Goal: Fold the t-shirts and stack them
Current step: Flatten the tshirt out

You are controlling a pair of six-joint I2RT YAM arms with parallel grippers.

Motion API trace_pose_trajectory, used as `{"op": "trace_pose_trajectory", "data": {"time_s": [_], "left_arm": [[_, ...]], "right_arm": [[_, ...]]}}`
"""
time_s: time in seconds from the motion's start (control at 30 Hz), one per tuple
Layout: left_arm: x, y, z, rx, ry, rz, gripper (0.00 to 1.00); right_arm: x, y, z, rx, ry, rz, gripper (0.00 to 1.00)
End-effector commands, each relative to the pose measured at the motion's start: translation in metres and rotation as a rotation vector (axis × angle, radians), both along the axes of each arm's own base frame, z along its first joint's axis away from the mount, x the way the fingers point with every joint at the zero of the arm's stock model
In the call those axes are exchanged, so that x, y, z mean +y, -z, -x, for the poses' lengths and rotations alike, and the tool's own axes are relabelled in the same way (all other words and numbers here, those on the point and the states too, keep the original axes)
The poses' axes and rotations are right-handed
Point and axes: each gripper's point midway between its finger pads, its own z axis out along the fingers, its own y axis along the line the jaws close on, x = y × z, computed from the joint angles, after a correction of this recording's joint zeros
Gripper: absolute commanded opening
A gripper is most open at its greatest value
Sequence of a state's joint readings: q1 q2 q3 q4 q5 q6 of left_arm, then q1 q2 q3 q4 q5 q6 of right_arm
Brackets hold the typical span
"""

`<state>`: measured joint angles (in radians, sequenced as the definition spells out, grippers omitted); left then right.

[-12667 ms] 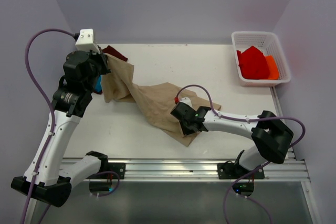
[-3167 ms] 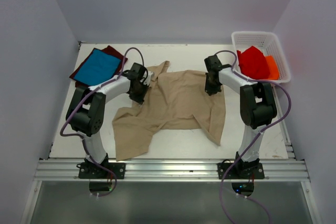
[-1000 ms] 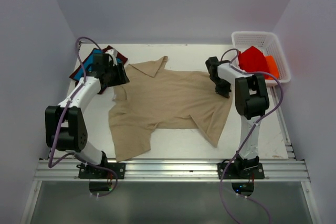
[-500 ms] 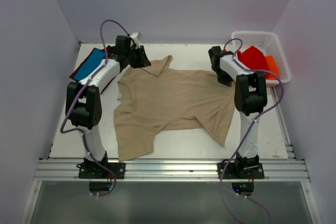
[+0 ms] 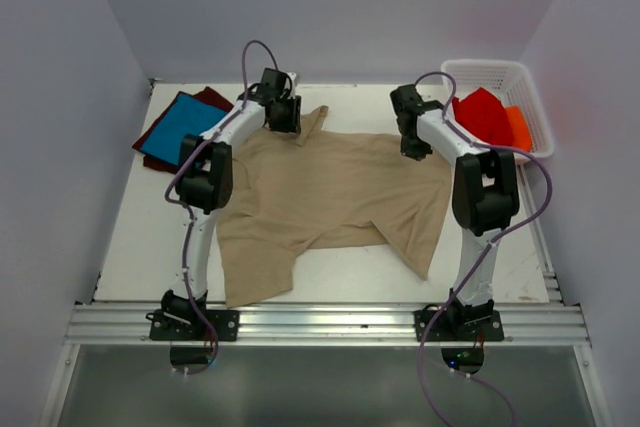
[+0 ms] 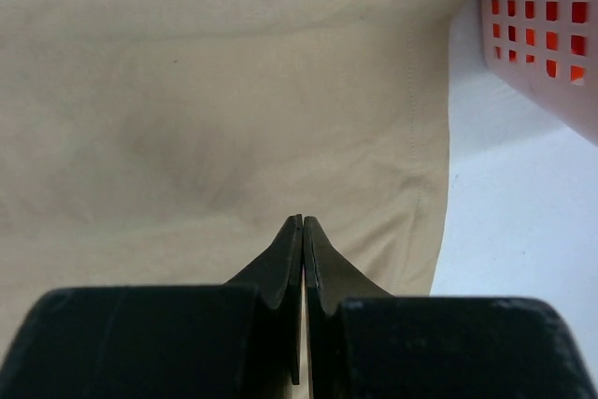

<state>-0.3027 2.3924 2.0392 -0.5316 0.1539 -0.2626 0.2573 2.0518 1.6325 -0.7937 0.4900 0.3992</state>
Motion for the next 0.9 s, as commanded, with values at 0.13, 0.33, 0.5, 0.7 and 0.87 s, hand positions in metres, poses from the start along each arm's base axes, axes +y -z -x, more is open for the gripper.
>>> {"op": "trace_pose_trajectory", "data": {"time_s": [0.13,0.33,0.5,0.7,0.87], "left_arm": [[-0.006,0.006,0.001,-0.031,0.071,-0.109,0.48],[-0.008,0.020,0.006,-0.008,0.083,-0.120,0.43],[-0.004,0.018,0.002,-0.020,0.062,-0.139,0.02],[0.001,-0.023,-0.008,-0.110,0.023,-0.150,0.00],[0.008,-0.100,-0.021,-0.278,-0.042,-0.130,0.00]], "right_arm": [[0.018,-0.022,0.003,-0.072,-0.049,-0.080,0.00],[0.015,-0.017,0.015,-0.064,-0.045,-0.077,0.00],[0.015,-0.015,0.019,-0.063,-0.043,-0.079,0.00],[0.014,-0.012,0.020,-0.060,-0.042,-0.077,0.00],[0.014,-0.005,0.020,-0.044,-0.046,-0.075,0.00]]}}
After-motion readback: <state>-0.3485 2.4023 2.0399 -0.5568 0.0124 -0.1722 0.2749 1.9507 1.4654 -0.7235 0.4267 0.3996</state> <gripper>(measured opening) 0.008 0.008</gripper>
